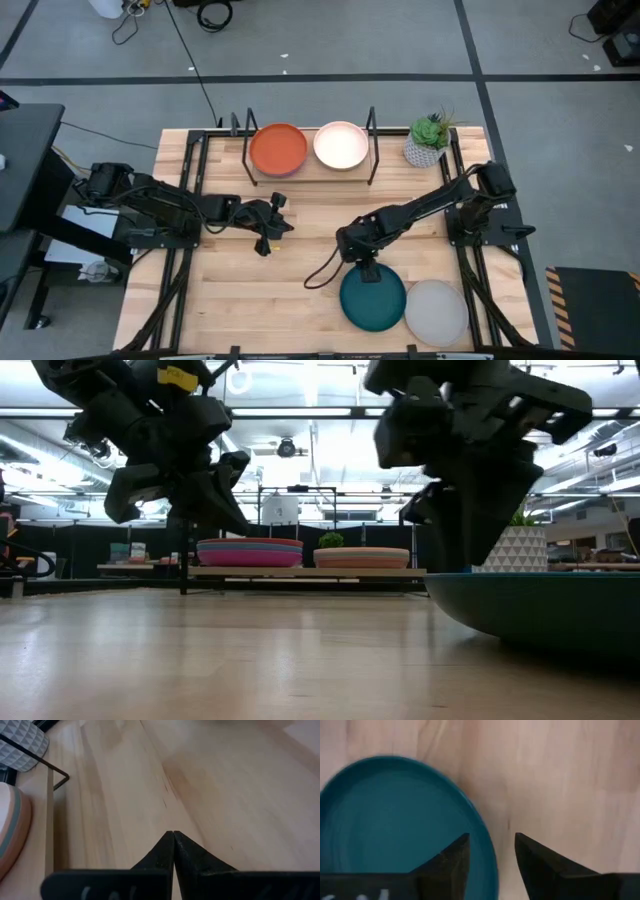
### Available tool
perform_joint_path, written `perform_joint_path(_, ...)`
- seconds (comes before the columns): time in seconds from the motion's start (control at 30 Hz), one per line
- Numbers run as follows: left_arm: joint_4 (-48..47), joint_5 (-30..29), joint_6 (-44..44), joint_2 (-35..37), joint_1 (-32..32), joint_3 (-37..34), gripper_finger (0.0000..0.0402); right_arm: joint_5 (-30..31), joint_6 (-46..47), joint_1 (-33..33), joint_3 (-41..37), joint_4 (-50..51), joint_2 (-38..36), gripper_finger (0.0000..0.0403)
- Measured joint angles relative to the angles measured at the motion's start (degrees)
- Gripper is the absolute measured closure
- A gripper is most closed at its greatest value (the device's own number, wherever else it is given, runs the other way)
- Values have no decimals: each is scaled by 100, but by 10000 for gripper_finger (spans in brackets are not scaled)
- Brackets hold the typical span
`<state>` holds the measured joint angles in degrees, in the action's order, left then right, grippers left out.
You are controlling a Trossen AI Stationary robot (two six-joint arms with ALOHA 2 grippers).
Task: Place and stack plates onto a shelf
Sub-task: Stack the dark blue plate on the top of orange plate on the shelf
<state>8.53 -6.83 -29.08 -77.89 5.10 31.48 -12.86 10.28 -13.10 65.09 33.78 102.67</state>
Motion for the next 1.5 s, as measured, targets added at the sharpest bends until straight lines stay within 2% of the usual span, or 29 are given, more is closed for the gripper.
perform_joint_path(0.2, 39, -52, 25, 0, 63, 0, 386, 271, -113, -6, 232, 599, 174, 197)
perform_joint_path(0.37, -312, -122, 170, 4, 90, 0, 386, 259, -171, -25, 233, 706, 320, 197)
perform_joint_path(0.67, -486, -348, 461, 90, 195, 0, 386, 220, -149, -44, 232, 853, 385, 255)
perform_joint_path(1.07, -468, -348, 898, 90, 195, 0, 386, 35, -147, -7, 232, 910, 385, 384)
perform_joint_path(1.4, -427, -330, 897, 87, 194, 0, 386, -158, -351, 289, 232, 966, 385, 386)
perform_joint_path(1.5, -387, -54, 883, 87, 195, 0, 386, -344, -512, 478, 230, 968, 383, 390)
